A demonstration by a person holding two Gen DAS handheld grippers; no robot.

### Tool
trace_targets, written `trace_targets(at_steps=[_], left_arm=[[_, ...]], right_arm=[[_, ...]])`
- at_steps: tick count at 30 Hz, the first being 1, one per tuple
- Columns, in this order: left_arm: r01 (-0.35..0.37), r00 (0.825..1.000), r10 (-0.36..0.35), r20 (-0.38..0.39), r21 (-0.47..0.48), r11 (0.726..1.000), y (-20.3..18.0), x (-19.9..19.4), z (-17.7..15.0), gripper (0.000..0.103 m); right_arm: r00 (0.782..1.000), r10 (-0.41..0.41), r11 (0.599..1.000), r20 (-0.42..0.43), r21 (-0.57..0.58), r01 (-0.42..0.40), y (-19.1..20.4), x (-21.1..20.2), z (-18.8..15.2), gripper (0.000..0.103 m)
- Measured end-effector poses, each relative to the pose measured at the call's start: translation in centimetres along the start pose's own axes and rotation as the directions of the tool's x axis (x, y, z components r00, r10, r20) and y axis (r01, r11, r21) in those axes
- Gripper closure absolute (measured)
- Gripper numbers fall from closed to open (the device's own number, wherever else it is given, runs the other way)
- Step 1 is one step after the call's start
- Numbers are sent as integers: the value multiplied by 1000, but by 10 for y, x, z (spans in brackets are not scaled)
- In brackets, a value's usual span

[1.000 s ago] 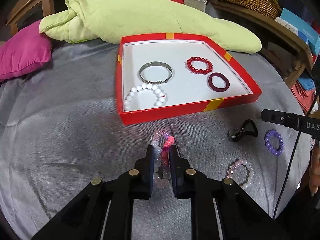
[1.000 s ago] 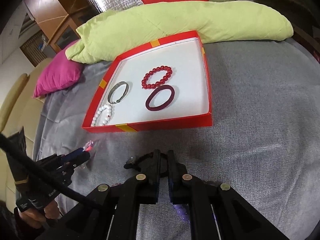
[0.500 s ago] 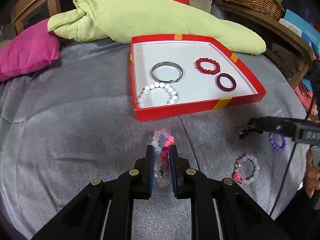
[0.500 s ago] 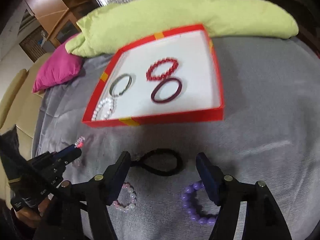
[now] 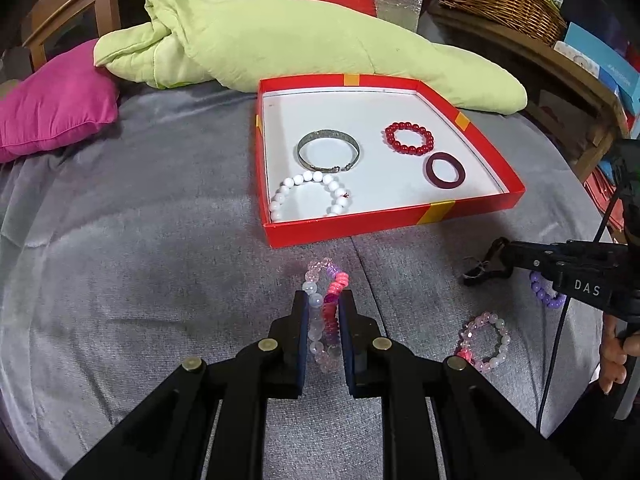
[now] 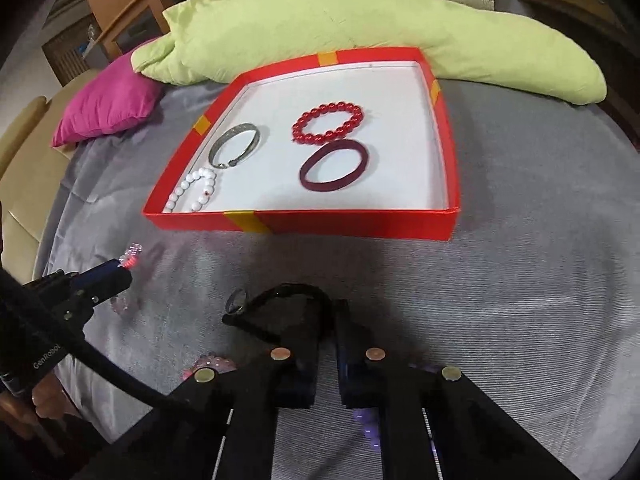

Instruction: Organize jewelry

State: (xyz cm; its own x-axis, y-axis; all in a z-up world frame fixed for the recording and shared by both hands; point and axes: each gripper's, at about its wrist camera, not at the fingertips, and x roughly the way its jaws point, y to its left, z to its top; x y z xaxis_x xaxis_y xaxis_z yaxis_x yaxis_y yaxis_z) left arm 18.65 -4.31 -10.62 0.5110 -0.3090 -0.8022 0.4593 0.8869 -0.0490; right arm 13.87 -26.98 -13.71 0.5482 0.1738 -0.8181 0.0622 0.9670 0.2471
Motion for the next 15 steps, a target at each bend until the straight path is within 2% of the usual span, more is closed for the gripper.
trace_targets(at_steps=[10, 15], left_arm=[[32, 998, -33, 61, 12, 999, -5, -11, 4, 87], [58, 993, -59, 104, 12, 998, -9, -16, 9, 87]], right_arm=[[994, 51, 998, 95, 36, -55, -15, -34, 6, 95], [984, 89, 993, 151, 60, -99, -21, -49, 9, 95]])
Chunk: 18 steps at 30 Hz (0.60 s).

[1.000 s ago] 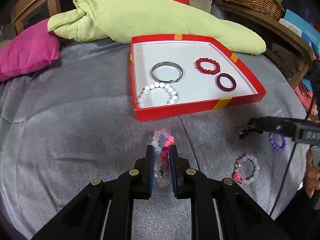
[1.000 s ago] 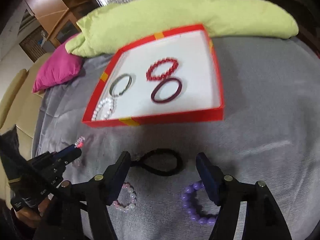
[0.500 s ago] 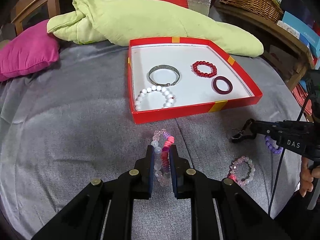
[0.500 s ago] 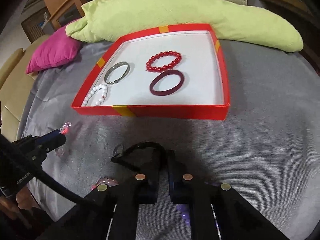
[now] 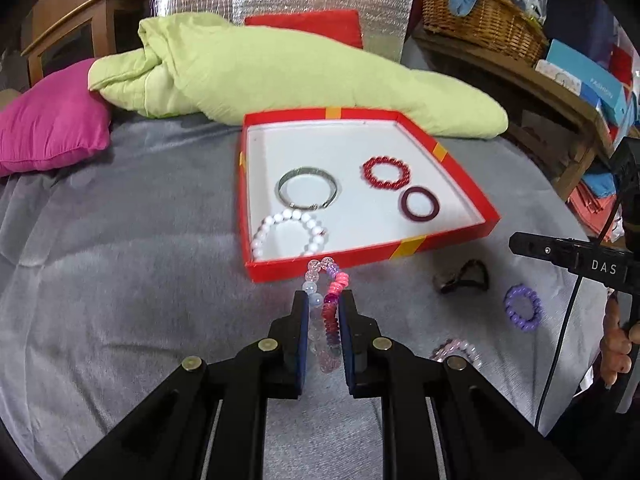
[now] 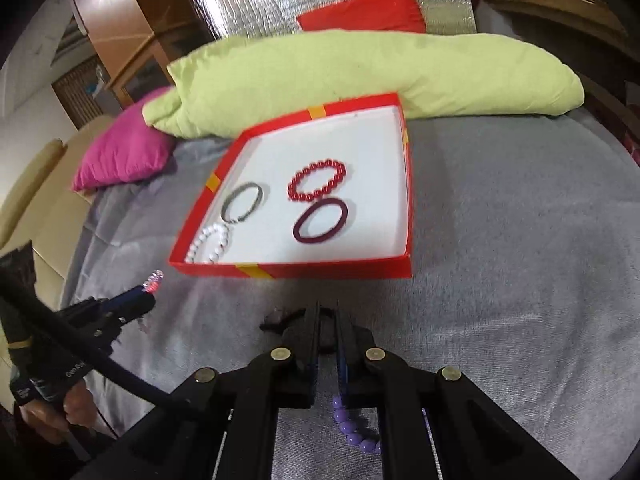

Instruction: Organize jewelry

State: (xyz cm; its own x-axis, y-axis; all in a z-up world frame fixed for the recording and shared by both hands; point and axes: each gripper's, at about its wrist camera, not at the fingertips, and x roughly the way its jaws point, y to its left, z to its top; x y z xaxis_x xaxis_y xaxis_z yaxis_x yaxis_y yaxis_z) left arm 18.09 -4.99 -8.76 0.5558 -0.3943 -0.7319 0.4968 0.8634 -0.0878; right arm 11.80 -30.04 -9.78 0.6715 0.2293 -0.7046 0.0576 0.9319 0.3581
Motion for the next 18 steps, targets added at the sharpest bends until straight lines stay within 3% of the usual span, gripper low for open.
trace_targets(at_steps=[4, 9, 10, 12, 13, 18], left_arm=[[16, 1000, -16, 25, 7, 1000, -6, -2, 3, 87], [10, 1000, -10, 11, 7, 1000, -9, 2, 3, 87], [7, 1000, -7, 7, 8, 1000, -9, 3, 3, 87], [1, 1000, -1, 1, 7, 1000, -9, 4, 3, 87], [-2, 1000, 2, -1, 8, 1000, -9, 4, 3, 87], [-7, 1000, 8, -13, 13, 1000, -9, 5, 1, 87]], right_arm=[[999, 27, 1000, 33, 6, -27, 2, -8, 4, 95], [998, 40, 999, -53, 21, -39, 2, 3, 1, 90], [997, 32, 999, -64, 14, -31, 3, 4, 0, 84], [997, 6, 1000, -75, -11, -6, 7, 7, -3, 45], [998, -2, 1000, -66, -22, 0, 9, 7, -4, 37], [997, -11, 997, -78, -76, 5, 25, 19, -9, 34]])
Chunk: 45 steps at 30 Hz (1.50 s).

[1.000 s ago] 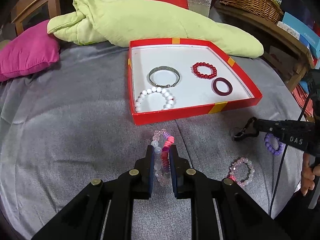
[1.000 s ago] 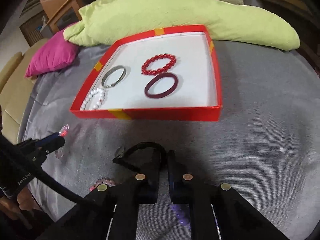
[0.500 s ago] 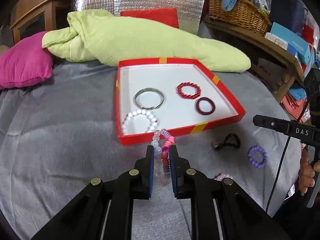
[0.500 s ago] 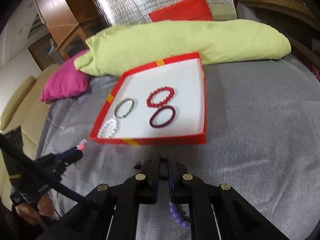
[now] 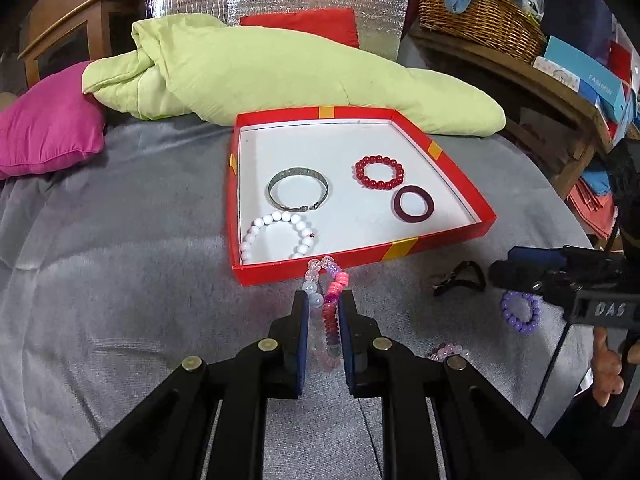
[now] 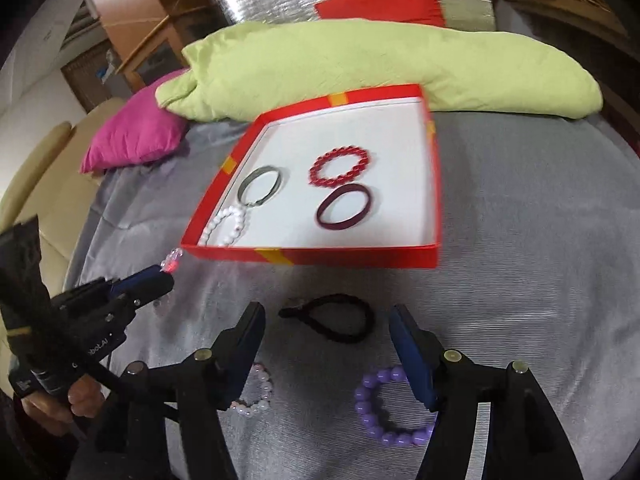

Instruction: Organize jewelry

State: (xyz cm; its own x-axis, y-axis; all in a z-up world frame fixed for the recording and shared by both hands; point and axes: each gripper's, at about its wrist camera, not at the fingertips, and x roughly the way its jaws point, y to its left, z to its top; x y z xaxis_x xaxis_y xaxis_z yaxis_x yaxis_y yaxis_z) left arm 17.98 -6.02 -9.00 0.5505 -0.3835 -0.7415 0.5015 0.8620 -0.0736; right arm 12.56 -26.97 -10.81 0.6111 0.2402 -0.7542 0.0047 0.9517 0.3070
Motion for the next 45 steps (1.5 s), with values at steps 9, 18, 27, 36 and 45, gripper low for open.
trace_targets(at_steps=[9, 18, 27, 36, 45], left_arm=[[0, 1000, 0, -3, 4, 1000, 3, -3, -3, 87], [11, 1000, -11, 16, 1, 1000, 2, -7, -1, 87], [18, 999, -18, 43, -3, 1000, -2, -8, 4, 87], [22, 999, -23, 44, 12, 1000, -8, -7, 5, 87], [50, 999, -50, -14, -41, 998, 13, -7, -3, 86]], right_arm=[[987, -152, 979, -46, -141, 144, 22, 35, -10, 53], [992, -122, 991, -15, -57, 121, -1, 15, -6, 96], [1000, 9, 998, 3, 55, -9, -17, -3, 1, 96], [1000, -31, 999, 5, 41, 30, -14, 5, 0, 31], [989, -144, 988, -32, -69, 141, -3, 37, -4, 91]])
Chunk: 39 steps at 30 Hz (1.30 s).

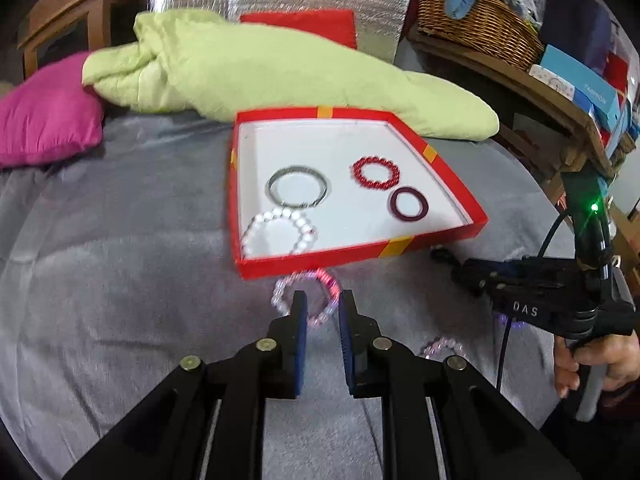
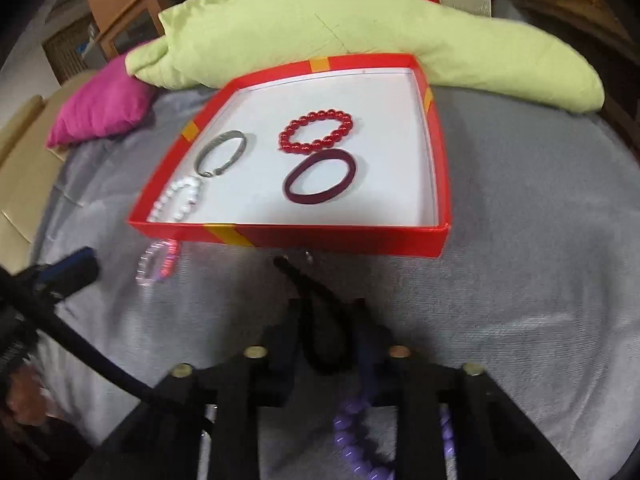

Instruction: Organize jewelry

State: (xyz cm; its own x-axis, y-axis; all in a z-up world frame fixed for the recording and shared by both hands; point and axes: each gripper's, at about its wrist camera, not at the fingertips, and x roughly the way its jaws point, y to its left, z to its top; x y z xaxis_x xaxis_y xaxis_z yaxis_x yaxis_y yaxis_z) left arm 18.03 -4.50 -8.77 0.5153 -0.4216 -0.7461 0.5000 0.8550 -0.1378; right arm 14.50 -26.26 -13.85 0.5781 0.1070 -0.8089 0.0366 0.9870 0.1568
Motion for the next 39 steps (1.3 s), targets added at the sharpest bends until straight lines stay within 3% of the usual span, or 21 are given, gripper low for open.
trace_targets(at_steps=[1, 5, 6, 11, 18, 19, 21, 22, 24, 29, 31, 39], left_arm=[[2, 1000, -2, -10, -18, 1000, 6, 0, -2, 84], [32, 998, -34, -43, -59, 998, 14, 2, -8, 46], [27, 999, -29, -41, -54, 998, 13, 2, -9, 44], [8, 999, -9, -47, -20, 1000, 0, 15, -5, 36], [-59, 994, 56, -91, -32, 998, -2, 51, 1, 36], [-61, 994, 57, -93, -42, 997, 0, 55, 1, 40], [-51, 994, 46, -98, -42, 998, 0, 61, -2, 66], [-48, 995, 44, -89, -34, 998, -1, 60, -2, 69], [-31, 996, 30, -80, -11, 999, -6, 58, -3, 85], [-23, 998, 25, -64, 29, 999, -10, 54, -6, 90], [-10, 998, 13, -61, 42, 999, -10, 51, -6, 97], [28, 997, -21, -69, 99, 995, -11, 33, -17, 97]], right_arm=[[1000, 4, 1000, 0, -2, -4, 0, -1, -1, 93], [1000, 21, 999, 8, 36, -21, -9, -9, -3, 95], [999, 35, 998, 13, 52, -35, -12, -12, -3, 95], [996, 92, 990, 16, 109, -94, -19, -18, -3, 95], [993, 114, 982, 10, 147, -114, -28, -20, -3, 95], [993, 114, 982, 11, 149, -115, -30, -20, -4, 95], [993, 116, 982, 11, 151, -116, -31, -21, -4, 95], [993, 117, 982, 11, 151, -117, -31, -22, -4, 95], [993, 121, 982, 15, 148, -122, -30, -24, -4, 95], [989, 139, 980, 39, 137, -143, -26, -33, -3, 95], [985, 161, 976, 60, 139, -168, -26, -38, -1, 95], [964, 210, 955, 160, 177, -238, -27, -58, 7, 95]])
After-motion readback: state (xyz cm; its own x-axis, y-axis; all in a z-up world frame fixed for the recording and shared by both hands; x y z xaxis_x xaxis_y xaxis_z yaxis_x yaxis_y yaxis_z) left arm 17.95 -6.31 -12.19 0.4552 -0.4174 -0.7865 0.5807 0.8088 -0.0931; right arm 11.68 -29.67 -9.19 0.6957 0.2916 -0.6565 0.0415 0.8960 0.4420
